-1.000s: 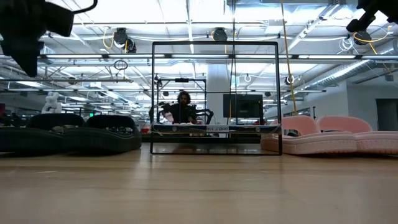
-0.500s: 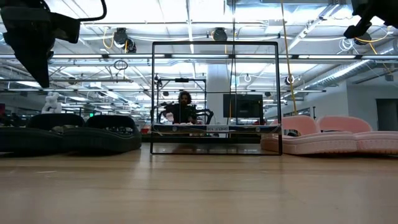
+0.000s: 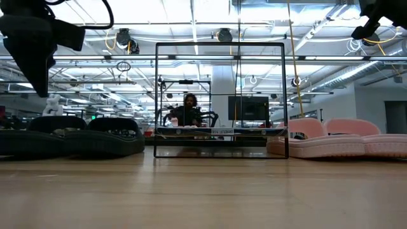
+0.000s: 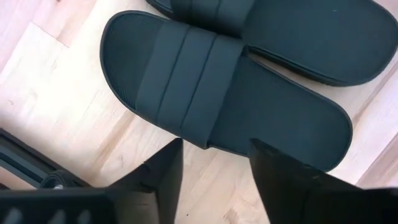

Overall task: Pick and place slides into the shelf
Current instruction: Put the left black slide on the shelf

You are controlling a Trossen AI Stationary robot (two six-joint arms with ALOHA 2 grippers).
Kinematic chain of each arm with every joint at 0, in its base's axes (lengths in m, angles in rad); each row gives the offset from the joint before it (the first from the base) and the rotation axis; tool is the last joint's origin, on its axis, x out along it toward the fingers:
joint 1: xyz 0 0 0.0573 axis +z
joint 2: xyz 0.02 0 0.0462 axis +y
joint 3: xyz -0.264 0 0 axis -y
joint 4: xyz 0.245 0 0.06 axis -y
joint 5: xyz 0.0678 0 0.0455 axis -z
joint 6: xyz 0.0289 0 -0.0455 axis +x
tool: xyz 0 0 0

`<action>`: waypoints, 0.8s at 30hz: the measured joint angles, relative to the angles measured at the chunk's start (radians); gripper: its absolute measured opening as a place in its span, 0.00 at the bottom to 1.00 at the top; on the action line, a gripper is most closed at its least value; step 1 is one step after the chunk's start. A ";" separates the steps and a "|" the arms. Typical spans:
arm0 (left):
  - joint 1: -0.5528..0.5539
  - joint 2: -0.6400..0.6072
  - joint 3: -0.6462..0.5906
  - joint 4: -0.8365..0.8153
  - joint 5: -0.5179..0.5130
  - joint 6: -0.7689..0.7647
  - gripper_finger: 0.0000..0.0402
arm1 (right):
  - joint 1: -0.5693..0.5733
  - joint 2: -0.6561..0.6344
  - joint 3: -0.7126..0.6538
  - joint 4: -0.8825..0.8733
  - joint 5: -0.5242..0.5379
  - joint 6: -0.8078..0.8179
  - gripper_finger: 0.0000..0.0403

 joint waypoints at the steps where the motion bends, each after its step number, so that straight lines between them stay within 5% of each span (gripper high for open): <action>1: 0.008 -0.003 0.000 0.000 0.004 0.001 0.49 | 0.000 0.000 0.000 0.001 0.000 0.000 0.18; 8: 0.056 0.000 0.000 0.000 0.059 -0.041 0.56 | 0.000 0.000 0.000 0.003 0.000 0.000 0.18; 24: -0.031 0.154 0.000 0.055 0.037 0.035 0.56 | 0.000 0.000 0.000 0.002 0.000 -0.007 0.18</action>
